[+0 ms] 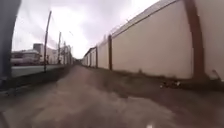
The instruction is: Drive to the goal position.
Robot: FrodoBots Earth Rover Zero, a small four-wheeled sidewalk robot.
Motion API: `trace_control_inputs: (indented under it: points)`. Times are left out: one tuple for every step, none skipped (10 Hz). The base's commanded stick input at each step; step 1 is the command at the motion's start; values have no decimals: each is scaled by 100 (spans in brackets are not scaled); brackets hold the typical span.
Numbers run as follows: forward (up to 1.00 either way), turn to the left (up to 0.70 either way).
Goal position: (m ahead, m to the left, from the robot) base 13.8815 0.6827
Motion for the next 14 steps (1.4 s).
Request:
trace_control_inputs:
  points:
    - [85, 34]
    - [85, 0]
    - [85, 0]
    - [85, 0]
    - [85, 0]
    - [85, 0]
    - [85, 0]
    - [85, 0]
    - [85, 0]
    - [85, 0]
    - [85, 0]
    - [85, 0]
    - [85, 0]
    - [85, 0]
